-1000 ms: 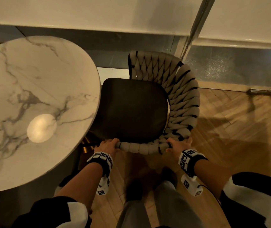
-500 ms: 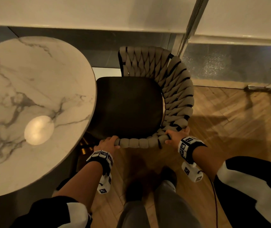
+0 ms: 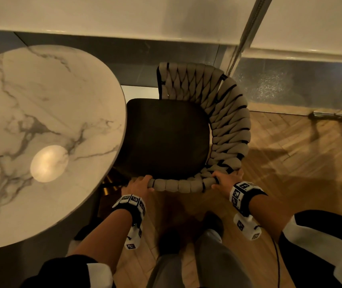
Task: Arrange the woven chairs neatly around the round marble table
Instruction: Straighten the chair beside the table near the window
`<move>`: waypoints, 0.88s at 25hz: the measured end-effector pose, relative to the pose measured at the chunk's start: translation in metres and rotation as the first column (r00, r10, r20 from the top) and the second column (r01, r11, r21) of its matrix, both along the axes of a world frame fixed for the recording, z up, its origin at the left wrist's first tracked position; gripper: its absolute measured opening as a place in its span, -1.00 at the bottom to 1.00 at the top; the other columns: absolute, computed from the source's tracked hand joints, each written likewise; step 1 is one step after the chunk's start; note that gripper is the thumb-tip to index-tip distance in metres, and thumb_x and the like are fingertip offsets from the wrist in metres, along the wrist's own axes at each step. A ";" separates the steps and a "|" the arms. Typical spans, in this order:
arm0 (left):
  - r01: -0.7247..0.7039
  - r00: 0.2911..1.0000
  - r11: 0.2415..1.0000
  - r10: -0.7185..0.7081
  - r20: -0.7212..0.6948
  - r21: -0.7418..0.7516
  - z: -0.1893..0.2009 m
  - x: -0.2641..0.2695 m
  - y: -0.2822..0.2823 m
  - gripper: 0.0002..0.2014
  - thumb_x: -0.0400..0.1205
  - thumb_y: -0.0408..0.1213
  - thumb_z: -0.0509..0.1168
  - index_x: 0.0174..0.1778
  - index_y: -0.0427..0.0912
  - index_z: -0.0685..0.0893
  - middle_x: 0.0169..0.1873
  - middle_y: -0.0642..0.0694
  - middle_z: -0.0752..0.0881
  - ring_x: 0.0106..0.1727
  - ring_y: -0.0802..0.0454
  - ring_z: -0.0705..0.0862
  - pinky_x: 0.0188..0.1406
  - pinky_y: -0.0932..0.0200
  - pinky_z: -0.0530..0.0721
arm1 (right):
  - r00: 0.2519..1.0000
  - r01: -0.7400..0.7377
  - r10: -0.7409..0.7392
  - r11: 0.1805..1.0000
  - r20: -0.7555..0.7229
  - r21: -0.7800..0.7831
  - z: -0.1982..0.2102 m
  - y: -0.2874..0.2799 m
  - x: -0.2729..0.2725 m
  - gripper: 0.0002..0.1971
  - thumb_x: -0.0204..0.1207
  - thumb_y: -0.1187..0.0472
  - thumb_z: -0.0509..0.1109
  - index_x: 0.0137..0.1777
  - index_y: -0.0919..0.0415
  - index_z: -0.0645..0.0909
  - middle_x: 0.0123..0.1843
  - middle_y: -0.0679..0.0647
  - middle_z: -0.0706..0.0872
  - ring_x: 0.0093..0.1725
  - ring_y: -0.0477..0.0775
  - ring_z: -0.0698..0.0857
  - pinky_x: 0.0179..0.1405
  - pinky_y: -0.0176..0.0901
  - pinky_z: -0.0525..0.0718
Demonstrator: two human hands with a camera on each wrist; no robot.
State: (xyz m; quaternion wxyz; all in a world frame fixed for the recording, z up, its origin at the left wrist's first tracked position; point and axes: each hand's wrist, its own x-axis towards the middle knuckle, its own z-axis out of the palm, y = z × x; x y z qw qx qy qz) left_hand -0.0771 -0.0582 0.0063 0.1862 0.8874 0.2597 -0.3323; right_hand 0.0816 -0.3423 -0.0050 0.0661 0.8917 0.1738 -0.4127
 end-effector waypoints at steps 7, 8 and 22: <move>0.016 1.000 1.000 -0.016 -0.002 0.000 -0.002 0.004 0.005 -0.63 0.67 0.08 0.19 0.41 0.24 0.38 0.42 -0.01 0.55 0.43 -0.20 0.50 0.35 -0.36 0.50 | 1.000 0.022 -0.023 1.000 -0.008 -0.006 -0.009 -0.003 0.007 -0.60 0.52 -0.35 0.21 0.34 -0.40 0.32 0.65 0.25 0.24 0.59 0.59 0.00 0.50 0.59 0.23; 0.013 1.000 1.000 -0.013 0.006 0.004 -0.002 0.003 0.005 -0.63 0.67 0.08 0.19 0.40 0.24 0.38 0.42 0.00 0.55 0.42 -0.20 0.50 0.35 -0.37 0.50 | 1.000 0.023 -0.023 1.000 -0.012 -0.006 -0.012 -0.003 0.009 -0.60 0.50 -0.37 0.20 0.32 -0.42 0.30 0.65 0.25 0.25 0.59 0.61 -0.01 0.51 0.60 0.21; -0.160 0.973 0.970 0.186 0.137 -0.183 0.017 -0.025 0.001 -0.45 0.74 -0.03 0.12 0.68 0.16 0.18 0.55 -0.12 0.50 0.44 -0.14 0.59 0.44 -0.05 0.55 | 0.999 -0.049 0.048 0.995 0.008 0.089 0.004 -0.011 -0.006 -0.41 0.64 -0.21 0.11 0.64 -0.34 0.03 0.63 0.32 0.25 0.38 0.39 0.56 0.33 0.24 0.64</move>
